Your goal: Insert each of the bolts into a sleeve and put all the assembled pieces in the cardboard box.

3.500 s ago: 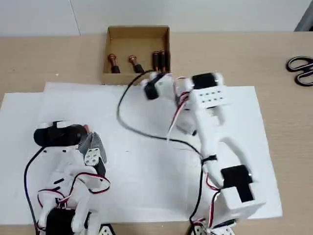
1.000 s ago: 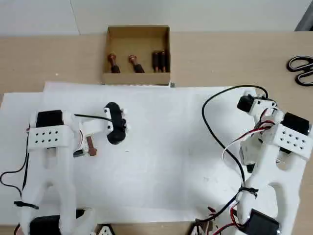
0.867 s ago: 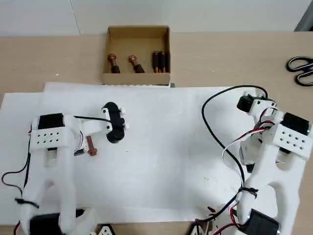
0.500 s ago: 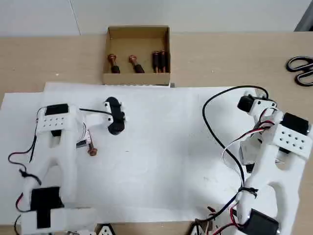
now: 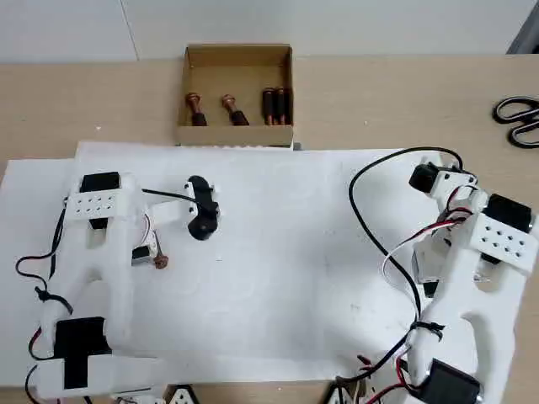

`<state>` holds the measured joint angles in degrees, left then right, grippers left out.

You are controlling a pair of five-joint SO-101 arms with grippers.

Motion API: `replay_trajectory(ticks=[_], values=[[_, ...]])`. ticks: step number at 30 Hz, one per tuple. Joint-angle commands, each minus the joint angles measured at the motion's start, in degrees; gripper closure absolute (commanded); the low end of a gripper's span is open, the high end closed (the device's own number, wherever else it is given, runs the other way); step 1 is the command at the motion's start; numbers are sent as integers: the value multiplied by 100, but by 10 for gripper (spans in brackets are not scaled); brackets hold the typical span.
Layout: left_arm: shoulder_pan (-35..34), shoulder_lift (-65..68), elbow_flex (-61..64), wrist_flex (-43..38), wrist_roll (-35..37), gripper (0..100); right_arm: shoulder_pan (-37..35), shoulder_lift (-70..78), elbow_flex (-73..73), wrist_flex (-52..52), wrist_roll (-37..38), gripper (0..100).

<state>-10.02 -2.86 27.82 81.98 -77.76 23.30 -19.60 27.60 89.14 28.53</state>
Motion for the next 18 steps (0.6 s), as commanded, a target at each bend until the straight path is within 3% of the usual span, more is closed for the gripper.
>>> replay_trajectory(ticks=[1, 7, 18], values=[[114, -18, -198, 299, -3147, 945, 40, -207, -26, 4, -53, 988], [220, -18, -110, 396, -2769, 946, 40, -207, -26, 4, -53, 988], [484, -18, -75, -396, -2013, 946, 31, -215, -35, 119, -141, 988]])
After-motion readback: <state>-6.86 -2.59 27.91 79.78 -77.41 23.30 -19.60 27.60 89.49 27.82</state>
